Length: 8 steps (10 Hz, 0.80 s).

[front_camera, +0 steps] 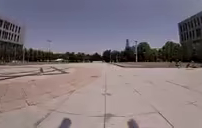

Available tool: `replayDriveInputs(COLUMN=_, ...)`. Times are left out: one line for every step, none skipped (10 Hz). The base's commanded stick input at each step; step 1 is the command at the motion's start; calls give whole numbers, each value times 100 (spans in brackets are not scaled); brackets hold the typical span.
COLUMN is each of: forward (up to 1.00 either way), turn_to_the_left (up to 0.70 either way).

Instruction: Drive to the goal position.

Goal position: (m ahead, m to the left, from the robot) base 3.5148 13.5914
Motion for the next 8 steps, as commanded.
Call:
replayDriveInputs(forward=100, turn_to_the_left=0)
replayDriveInputs(forward=100, turn_to_the_left=0)
replayDriveInputs(forward=100, turn_to_the_left=4)
replayDriveInputs(forward=100, turn_to_the_left=20)
replayDriveInputs(forward=100, turn_to_the_left=33)
replayDriveInputs(forward=100, turn_to_the_left=40)
replayDriveInputs(forward=100, turn_to_the_left=40)
replayDriveInputs(forward=100, turn_to_the_left=40)
